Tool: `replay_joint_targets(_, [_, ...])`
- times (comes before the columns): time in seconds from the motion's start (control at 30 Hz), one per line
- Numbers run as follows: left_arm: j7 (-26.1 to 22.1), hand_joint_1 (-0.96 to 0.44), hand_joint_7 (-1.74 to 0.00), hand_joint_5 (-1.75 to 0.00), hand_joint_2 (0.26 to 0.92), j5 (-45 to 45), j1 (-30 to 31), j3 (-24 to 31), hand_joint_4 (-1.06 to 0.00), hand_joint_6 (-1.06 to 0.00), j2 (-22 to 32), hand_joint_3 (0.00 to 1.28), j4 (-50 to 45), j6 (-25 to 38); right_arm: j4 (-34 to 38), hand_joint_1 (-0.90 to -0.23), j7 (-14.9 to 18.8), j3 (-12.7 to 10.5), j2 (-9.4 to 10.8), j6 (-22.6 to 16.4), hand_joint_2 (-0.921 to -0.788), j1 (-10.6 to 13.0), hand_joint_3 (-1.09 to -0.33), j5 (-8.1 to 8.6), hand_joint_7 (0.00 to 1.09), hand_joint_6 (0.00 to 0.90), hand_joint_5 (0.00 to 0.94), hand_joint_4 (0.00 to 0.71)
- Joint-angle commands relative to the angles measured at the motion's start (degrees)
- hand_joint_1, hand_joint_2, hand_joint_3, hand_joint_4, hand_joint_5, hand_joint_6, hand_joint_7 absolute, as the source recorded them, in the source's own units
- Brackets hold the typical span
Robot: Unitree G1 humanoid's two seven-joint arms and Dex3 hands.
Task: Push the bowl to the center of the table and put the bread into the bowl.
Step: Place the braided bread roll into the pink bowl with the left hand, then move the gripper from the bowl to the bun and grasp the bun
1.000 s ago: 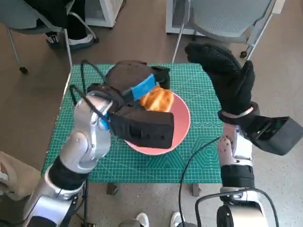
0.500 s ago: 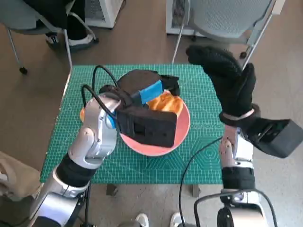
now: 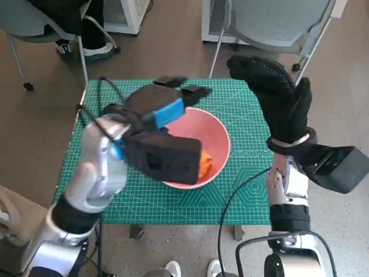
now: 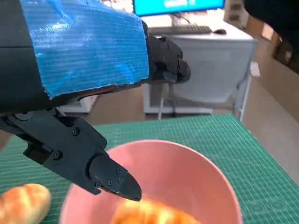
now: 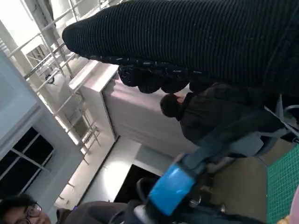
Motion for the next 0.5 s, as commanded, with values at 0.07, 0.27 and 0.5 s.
replay_joint_targets(0.07, [-0.8, -0.54, -0.04, 0.0, 0.716, -1.1, 4.4, 5.6, 0.0, -0.11, 4.7, 0.01, -6.8, 0.4, 1.3, -0.717, -1.0, 0.1, 0.8, -0.7, -0.921, 1.4, -0.888, -0.24, 0.39, 0.012, 0.0, 0.072])
replay_joint_targets(0.27, [-0.7, -0.53, -0.03, 0.0, 0.714, -4.1, 9.0, 12.7, 0.0, -0.11, 8.6, 0.0, -12.0, 0.5, 1.7, -0.712, -1.7, 0.3, 1.1, -0.9, -0.921, 1.4, -0.891, -0.49, 0.4, 0.007, 0.0, 0.072])
replay_joint_targets(0.5, [1.3, -0.4, -0.03, 0.0, 0.692, -5.8, 14.3, 19.5, 0.0, -0.13, 12.2, 0.0, -13.0, 0.6, 1.2, -0.71, -2.3, 0.5, 1.1, -0.4, -0.921, 1.5, -0.894, -0.39, 0.41, 0.001, 0.001, 0.074])
